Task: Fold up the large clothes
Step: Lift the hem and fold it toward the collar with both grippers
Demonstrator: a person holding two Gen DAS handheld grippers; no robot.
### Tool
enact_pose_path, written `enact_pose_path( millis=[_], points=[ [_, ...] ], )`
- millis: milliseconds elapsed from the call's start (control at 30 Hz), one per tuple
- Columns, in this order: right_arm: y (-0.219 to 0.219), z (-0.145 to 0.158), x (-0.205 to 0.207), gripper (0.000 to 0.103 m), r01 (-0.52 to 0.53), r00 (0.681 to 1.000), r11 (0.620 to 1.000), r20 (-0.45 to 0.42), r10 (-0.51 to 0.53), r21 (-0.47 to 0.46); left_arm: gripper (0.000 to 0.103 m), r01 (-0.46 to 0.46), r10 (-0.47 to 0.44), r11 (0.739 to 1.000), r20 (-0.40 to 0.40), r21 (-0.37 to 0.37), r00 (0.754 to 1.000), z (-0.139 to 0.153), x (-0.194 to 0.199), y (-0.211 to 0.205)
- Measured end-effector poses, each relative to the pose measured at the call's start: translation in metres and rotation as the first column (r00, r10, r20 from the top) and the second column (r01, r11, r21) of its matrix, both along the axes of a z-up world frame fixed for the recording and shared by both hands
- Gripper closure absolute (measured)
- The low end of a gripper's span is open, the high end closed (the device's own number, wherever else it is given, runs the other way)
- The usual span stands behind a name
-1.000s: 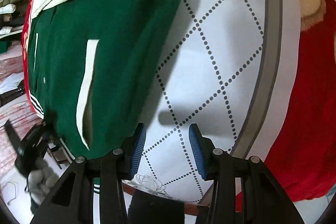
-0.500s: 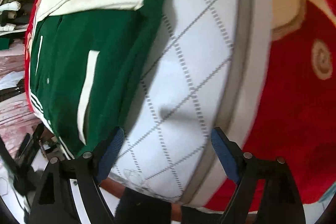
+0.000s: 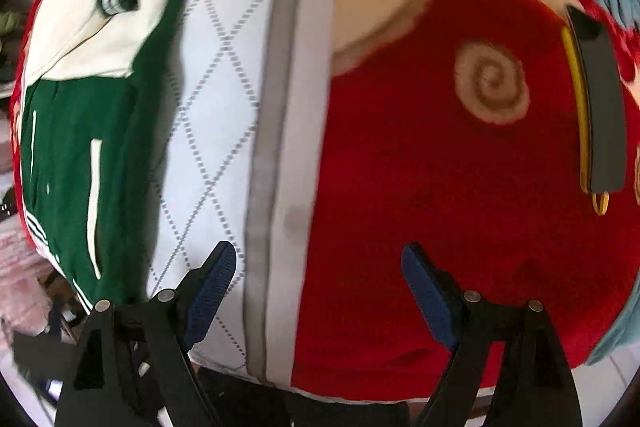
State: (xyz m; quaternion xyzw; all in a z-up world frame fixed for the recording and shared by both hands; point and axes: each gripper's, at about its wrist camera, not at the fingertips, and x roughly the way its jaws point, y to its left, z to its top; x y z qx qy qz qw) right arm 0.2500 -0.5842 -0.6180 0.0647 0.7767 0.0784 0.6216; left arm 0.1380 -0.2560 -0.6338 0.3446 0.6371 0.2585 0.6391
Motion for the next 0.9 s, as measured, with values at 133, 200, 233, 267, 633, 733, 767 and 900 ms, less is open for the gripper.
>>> enact_pose_path(
  millis=[133,200,233,267,633,733,767,900],
  points=[
    [-0.007,-0.005,0.003,0.017,0.019,1.000,1.000,0.000,-0.019,0.003,0.002,-0.053,0.052,0.998,0.032,0.033,0.998,0.001,0.019,0.011],
    [-0.006,-0.007,0.005,0.017,0.030,1.000,0.999,0.001,-0.030,0.012,0.002,-0.072,0.070,0.996,0.048,0.047,0.996,0.002,0.025,0.023],
    [-0.008,-0.009,0.007,0.017,0.035,0.999,0.999,0.002,-0.035,0.019,0.002,-0.078,0.076,0.996,0.053,0.050,0.996,0.007,0.025,0.012],
    [-0.008,-0.011,0.009,0.017,0.041,0.999,0.999,0.003,-0.042,0.029,0.002,-0.092,0.089,0.995,0.067,0.048,0.994,0.008,0.029,0.021],
    [0.015,-0.035,0.095,0.017,0.211,0.963,0.825,0.036,-0.269,0.525,0.090,-0.149,0.176,0.979,0.200,-0.143,0.964,0.061,0.042,0.004],
    [0.029,-0.044,0.118,0.017,0.251,0.943,0.740,0.016,-0.333,0.624,0.090,-0.153,0.183,0.975,0.191,-0.162,0.965,0.063,0.044,0.007],
    [0.035,-0.047,0.127,0.017,0.258,0.938,0.715,0.007,-0.346,0.650,0.090,-0.147,0.176,0.976,0.188,-0.160,0.966,0.063,0.045,0.007],
    [0.077,-0.058,0.148,0.017,0.304,0.909,0.639,-0.014,-0.417,0.706,0.090,-0.139,0.169,0.976,0.180,-0.170,0.969,0.065,0.049,0.012]
  ],
)
